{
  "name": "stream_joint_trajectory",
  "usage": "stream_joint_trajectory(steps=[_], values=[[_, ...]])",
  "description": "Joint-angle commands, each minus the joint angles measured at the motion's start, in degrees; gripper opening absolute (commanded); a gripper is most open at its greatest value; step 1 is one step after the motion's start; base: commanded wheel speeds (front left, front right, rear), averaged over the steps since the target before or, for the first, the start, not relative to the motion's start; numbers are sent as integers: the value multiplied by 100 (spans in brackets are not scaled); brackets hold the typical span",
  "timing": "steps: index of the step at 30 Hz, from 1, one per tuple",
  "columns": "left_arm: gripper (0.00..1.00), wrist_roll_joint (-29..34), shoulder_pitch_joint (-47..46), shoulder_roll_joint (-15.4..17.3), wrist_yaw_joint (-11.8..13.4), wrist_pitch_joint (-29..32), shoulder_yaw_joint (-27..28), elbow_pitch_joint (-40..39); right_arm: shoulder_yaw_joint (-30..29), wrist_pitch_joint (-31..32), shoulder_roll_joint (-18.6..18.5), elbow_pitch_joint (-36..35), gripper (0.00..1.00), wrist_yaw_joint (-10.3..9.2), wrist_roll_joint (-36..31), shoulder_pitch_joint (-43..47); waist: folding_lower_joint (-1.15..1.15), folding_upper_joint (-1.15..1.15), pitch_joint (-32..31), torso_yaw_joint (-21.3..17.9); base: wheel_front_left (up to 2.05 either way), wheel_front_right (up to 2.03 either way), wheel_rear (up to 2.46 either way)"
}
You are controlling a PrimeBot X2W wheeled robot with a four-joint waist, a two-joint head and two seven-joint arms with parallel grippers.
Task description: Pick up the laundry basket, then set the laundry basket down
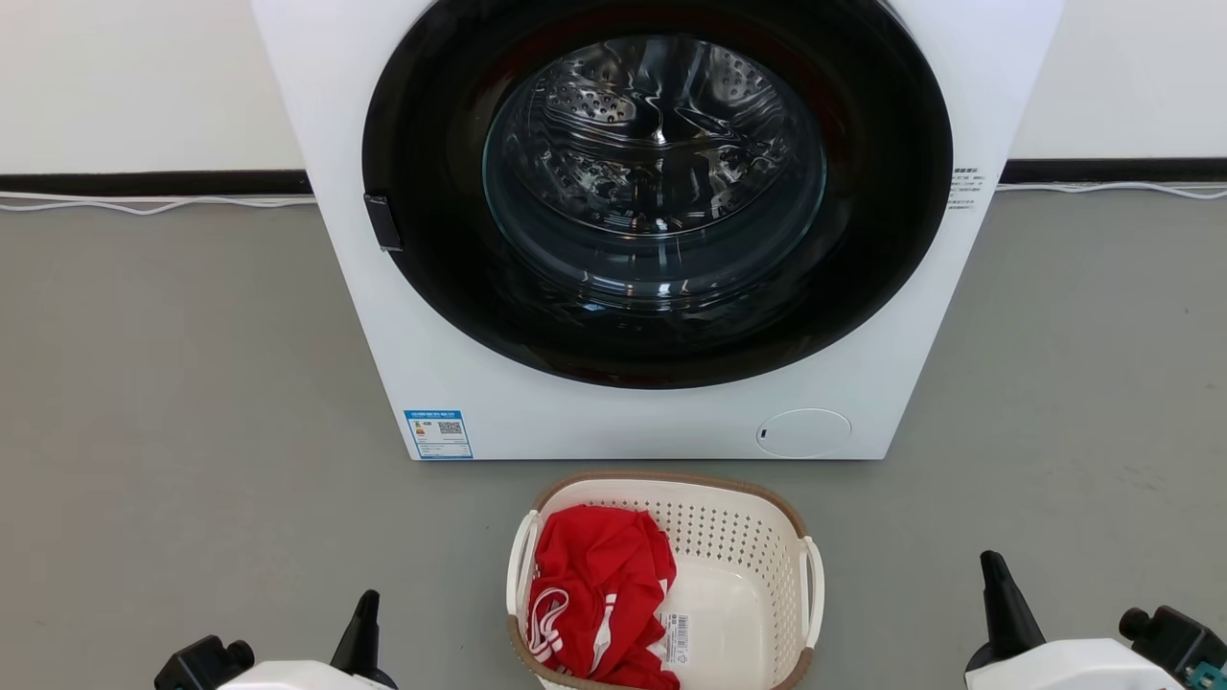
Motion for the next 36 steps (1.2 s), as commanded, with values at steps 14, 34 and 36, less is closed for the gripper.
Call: stream_joint_trajectory(steps=[14,34,36], values=[[0,-788,-372,-32,-206,262,370,-343,10,277,-50,-334,0,17,1135,-365,0,0,31,-18,0,0,0],[0,-1769,-451,-111,-395,591,702,-578,-36,606,-56,-555,0,22,2582,-447,0,0,74,-44,0,0,0],[0,-1867,-459,-118,-414,624,735,-602,-41,639,-57,-577,0,22,2727,-455,0,0,78,-46,0,0,0]])
